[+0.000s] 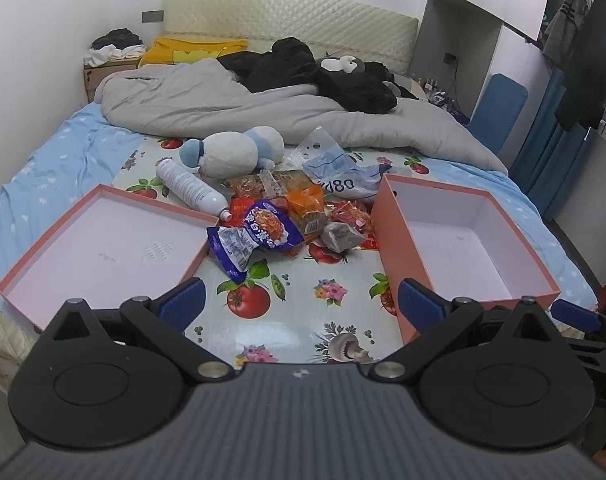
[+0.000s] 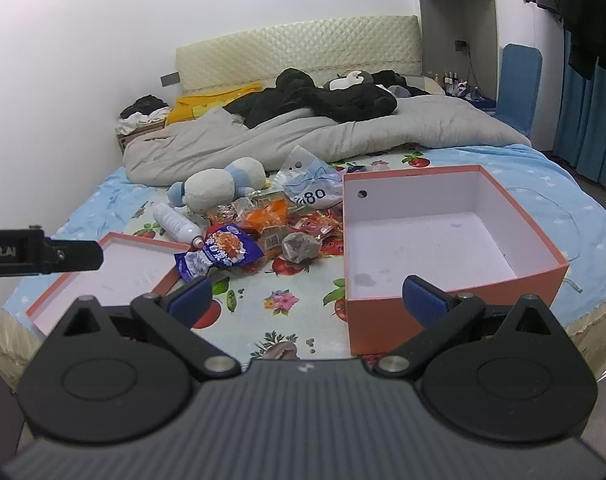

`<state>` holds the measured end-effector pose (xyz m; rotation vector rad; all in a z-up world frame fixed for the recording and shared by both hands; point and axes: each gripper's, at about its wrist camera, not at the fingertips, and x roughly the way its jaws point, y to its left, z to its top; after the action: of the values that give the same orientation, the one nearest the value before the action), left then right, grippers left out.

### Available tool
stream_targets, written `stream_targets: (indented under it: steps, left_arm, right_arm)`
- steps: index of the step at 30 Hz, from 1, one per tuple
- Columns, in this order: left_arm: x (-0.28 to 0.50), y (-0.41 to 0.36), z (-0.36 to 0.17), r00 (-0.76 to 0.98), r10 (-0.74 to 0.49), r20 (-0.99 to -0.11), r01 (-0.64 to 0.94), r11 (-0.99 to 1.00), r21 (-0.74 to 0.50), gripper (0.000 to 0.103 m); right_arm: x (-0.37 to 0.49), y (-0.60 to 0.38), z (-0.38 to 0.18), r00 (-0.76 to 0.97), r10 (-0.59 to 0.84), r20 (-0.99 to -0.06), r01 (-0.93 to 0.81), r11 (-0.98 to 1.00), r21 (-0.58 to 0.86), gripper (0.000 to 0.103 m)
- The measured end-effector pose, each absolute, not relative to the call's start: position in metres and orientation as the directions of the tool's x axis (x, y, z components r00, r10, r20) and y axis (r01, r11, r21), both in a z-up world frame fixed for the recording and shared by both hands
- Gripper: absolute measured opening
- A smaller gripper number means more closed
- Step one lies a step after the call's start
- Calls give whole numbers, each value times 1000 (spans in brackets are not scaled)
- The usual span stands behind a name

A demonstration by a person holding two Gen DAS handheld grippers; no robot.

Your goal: Organize snacks

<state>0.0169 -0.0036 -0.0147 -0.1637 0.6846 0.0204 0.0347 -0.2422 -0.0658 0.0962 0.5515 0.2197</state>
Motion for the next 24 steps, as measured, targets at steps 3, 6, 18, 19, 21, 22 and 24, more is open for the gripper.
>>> stream_targets:
  steps: [3,6,18,19,21,22,24]
  left_arm:
    - [17,-3,-15,775,-37,-631,-73,986,-147,103]
    - [16,-3,-17,774,-36,-633,-74,986,-146,103]
    - [14,-2,-21,770,-39,-636,-74,986,-150,103]
    - [15,-2,-22,769,-39,-638,-75,986,-151,103]
    - [17,-3,-23,766,-40,-641,-76,985,-152,103]
    - [17,-3,-24,765,-36,-643,-80,985,-150,103]
    - [19,-1,-26,765,-38,-643,-87,983,-161,103]
  right_arm:
    - [35,-242,-67,826,234,-514,-182,972,149,103]
    - [35,-241,-67,826,234,-513,-183,972,149,103]
    - [35,-238,-71,820,235,-521,-187,972,145,103]
    - [36,-238,-71,818,235,-524,-186,972,145,103]
    - [37,-238,-72,815,236,-529,-185,971,148,103]
    - [38,-238,-73,813,237,-532,-185,971,150,103]
    - [39,-238,-74,808,234,-541,-182,972,150,103]
